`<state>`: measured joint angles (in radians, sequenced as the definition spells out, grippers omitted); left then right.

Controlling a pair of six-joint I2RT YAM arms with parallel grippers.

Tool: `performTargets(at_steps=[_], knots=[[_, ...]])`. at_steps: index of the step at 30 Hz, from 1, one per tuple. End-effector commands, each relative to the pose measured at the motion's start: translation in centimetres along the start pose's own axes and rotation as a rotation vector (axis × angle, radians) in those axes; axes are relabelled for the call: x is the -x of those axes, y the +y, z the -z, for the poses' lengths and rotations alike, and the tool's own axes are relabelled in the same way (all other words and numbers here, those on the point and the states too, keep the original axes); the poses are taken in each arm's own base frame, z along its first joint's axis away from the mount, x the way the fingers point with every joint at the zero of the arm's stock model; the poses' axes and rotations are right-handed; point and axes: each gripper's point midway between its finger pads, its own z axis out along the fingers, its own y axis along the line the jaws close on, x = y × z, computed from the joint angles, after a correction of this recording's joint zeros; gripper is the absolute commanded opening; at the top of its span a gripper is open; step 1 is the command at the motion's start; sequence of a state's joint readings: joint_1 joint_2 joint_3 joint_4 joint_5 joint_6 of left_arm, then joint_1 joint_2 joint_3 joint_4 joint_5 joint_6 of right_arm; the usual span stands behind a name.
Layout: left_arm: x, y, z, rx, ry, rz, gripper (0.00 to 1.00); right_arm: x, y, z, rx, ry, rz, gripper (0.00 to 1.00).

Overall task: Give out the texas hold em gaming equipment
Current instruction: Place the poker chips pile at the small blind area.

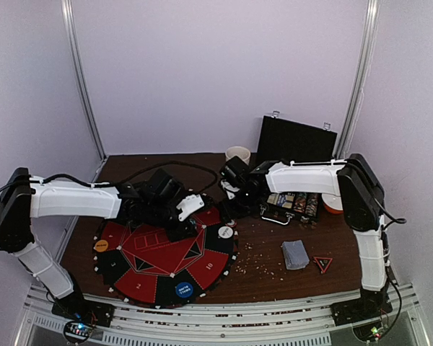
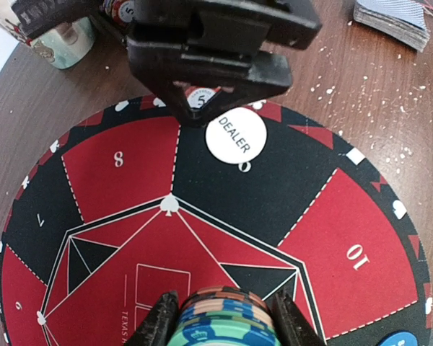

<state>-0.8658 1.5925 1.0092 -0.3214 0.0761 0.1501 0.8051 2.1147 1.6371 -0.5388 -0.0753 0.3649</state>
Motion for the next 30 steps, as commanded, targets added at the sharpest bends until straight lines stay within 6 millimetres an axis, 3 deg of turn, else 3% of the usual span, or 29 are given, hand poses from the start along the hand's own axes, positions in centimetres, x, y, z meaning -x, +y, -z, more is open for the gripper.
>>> performTargets(at_steps=[1, 8, 13, 20, 26, 30], knots=[[0.4, 0.5, 0.5, 0.034, -0.017, 0.0, 0.0, 0.3, -1.7, -0.9, -0.105, 0.025, 0.007, 0.65], [0.4, 0.5, 0.3, 0.035, -0.016, -0.021, 0.0, -1.2, -2.0, -3.6, -0.111, 0.082, 0.002, 0.59], [0.2, 0.6, 0.1, 0.042, -0.011, -0.021, 0.0, -1.8, -1.5, -4.3, -0.081, 0.105, -0.005, 0.58], [0.2, 0.8, 0.3, 0.053, -0.011, -0.029, 0.0, -3.1, -2.8, -4.2, -0.139, 0.133, 0.006, 0.5], [0.3, 0.8, 0.4, 0.053, -0.013, -0.033, 0.0, -3.4, -4.5, -3.4, -0.155, 0.124, -0.021, 0.37], [0.3, 0.7, 0.2, 0.047, -0.009, -0.04, 0.0, -3.7, -5.5, -2.4, -0.157, 0.117, -0.036, 0.36]])
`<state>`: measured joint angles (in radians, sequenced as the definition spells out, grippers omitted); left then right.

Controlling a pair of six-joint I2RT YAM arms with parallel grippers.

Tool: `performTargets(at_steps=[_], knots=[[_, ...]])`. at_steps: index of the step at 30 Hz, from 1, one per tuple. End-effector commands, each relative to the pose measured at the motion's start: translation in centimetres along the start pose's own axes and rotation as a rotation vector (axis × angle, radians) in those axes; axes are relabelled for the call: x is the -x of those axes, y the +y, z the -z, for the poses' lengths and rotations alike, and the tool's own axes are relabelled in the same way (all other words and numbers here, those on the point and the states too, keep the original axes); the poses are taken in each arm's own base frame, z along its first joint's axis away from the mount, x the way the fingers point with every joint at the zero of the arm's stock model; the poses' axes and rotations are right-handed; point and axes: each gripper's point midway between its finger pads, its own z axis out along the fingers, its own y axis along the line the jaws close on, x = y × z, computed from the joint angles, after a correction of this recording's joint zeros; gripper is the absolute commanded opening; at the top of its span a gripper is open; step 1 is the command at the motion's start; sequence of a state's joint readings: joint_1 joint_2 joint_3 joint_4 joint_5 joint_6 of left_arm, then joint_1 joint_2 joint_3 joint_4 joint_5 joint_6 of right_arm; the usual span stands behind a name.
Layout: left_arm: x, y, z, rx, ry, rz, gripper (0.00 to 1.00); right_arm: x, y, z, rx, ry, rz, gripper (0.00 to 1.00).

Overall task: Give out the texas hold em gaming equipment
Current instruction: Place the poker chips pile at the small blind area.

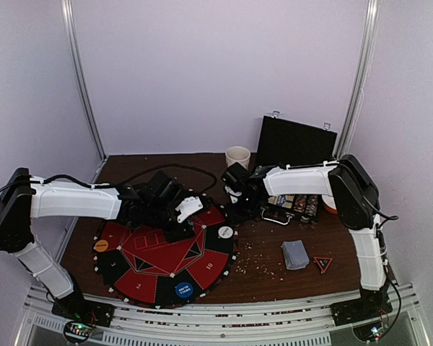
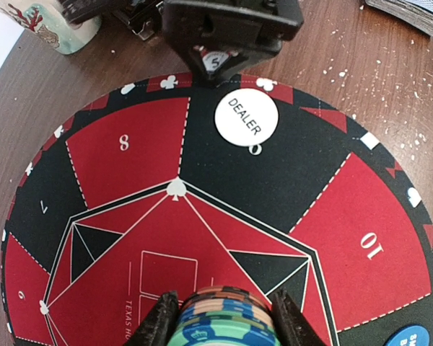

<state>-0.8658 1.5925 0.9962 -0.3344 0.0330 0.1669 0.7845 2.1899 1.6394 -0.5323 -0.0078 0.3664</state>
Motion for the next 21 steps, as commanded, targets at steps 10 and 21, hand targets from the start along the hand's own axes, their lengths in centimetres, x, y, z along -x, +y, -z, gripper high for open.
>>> performTargets(at_steps=[10, 21], knots=[[1.3, -5.5, -0.7, -0.128, 0.009, -0.139, 0.0, -5.4, -4.1, 2.1, -0.058, 0.109, -0.014, 0.36], [-1.0, -12.3, -2.5, -0.262, 0.151, -0.257, 0.0, -11.2, -4.8, 4.6, -0.054, 0.157, -0.01, 0.36]])
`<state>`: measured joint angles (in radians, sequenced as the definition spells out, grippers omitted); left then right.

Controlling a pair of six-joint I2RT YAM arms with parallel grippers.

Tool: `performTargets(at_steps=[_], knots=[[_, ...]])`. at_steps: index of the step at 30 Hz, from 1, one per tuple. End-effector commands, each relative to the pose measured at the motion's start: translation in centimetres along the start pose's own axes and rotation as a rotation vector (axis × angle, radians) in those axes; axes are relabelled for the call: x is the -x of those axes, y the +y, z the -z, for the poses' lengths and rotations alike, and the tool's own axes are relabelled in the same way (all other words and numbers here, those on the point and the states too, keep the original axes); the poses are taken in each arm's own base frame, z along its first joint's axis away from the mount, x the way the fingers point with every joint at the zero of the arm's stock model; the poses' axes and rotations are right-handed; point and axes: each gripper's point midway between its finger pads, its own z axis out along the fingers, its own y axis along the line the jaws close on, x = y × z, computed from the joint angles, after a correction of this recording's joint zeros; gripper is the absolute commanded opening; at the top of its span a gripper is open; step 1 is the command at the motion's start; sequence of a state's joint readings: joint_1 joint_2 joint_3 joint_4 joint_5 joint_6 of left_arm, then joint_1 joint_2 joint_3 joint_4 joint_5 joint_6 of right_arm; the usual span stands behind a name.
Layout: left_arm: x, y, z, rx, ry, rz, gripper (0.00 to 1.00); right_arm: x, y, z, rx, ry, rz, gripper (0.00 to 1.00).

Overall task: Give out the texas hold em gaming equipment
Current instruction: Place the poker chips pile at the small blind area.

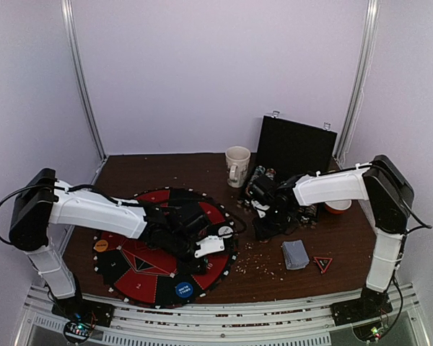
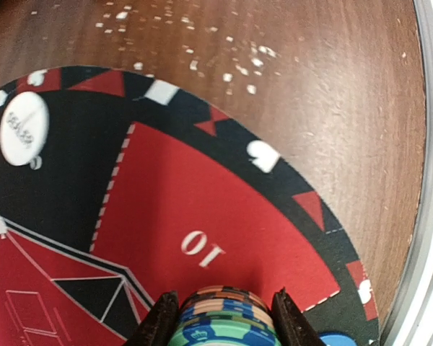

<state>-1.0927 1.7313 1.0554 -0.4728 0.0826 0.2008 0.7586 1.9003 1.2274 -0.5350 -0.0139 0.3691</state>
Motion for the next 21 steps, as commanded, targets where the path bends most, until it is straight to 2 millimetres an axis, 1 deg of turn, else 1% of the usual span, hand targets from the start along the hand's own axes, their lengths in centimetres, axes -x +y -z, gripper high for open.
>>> performTargets(at_steps=[1, 7, 10, 14, 16, 21], knots=[[1.6, -1.6, -0.4, -0.036, -0.004, -0.05, 0.0, -2.6, 0.0, 0.7, -0.008, 0.043, 0.015, 0.36], [1.1, -1.7, -1.5, -0.036, 0.029, -0.057, 0.0, -3.6, 0.3, 1.1, 0.019, 0.038, 0.014, 0.36], [0.9, -1.8, -1.8, -0.037, 0.038, -0.064, 0.0, -3.5, 0.8, 1.5, 0.037, 0.027, 0.016, 0.36], [0.4, -1.9, -1.8, -0.036, 0.043, -0.082, 0.0, -3.4, 0.6, 1.5, 0.02, 0.031, 0.024, 0.38], [0.4, -2.0, -1.8, -0.036, 0.03, -0.089, 0.12, -3.2, 0.7, 1.7, 0.021, 0.032, 0.031, 0.41], [0.4, -2.1, -1.7, -0.037, 0.007, -0.101, 0.31, -2.5, 0.5, 1.8, -0.008, 0.033, 0.05, 0.5]])
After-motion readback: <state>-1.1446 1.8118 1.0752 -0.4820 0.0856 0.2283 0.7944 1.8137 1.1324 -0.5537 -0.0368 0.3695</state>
